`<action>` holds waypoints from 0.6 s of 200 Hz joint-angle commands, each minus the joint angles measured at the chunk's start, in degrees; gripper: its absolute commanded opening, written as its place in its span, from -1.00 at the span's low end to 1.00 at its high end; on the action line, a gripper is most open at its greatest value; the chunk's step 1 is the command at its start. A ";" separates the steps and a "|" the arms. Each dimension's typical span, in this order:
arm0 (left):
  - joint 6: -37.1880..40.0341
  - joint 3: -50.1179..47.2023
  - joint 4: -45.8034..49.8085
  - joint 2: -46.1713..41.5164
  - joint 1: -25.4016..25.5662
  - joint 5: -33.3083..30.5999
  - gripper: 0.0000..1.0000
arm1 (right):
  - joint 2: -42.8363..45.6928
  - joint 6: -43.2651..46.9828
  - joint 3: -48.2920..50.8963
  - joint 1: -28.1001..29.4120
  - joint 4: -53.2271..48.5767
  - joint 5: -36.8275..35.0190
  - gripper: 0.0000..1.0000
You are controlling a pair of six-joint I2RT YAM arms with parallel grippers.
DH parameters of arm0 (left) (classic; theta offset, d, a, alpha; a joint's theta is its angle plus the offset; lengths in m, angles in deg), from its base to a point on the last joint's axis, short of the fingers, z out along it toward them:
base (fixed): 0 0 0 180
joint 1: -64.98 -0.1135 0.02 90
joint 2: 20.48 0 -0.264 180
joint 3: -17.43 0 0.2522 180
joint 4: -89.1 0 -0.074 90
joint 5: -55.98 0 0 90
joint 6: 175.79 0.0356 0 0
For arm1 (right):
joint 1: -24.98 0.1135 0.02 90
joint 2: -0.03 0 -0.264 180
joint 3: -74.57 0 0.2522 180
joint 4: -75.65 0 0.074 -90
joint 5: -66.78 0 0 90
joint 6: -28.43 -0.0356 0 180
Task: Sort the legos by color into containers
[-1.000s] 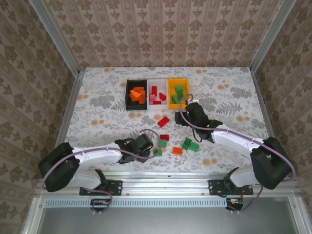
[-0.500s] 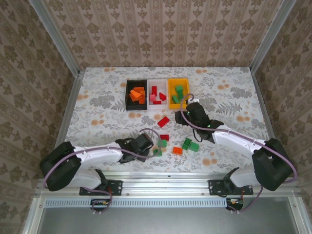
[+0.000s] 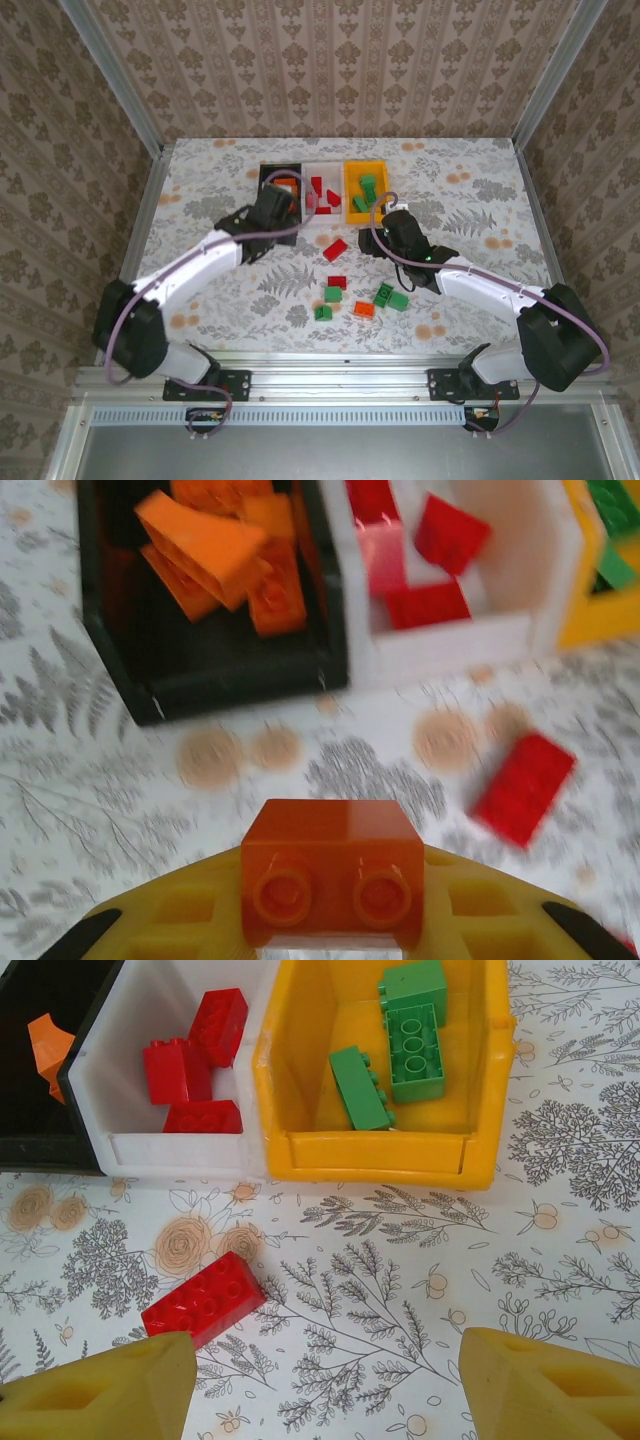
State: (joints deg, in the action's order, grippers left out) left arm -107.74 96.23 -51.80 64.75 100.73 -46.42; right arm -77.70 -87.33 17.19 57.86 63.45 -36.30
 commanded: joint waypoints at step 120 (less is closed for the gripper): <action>7.80 38.05 6.81 36.26 -13.84 10.49 -0.32 | -0.32 -0.19 -0.15 -0.11 0.12 -0.37 0.43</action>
State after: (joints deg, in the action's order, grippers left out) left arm -101.10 132.23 -46.64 99.83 87.24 -39.08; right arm -77.72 -87.31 17.19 57.86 63.43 -36.32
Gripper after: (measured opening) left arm 0.321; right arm 0.712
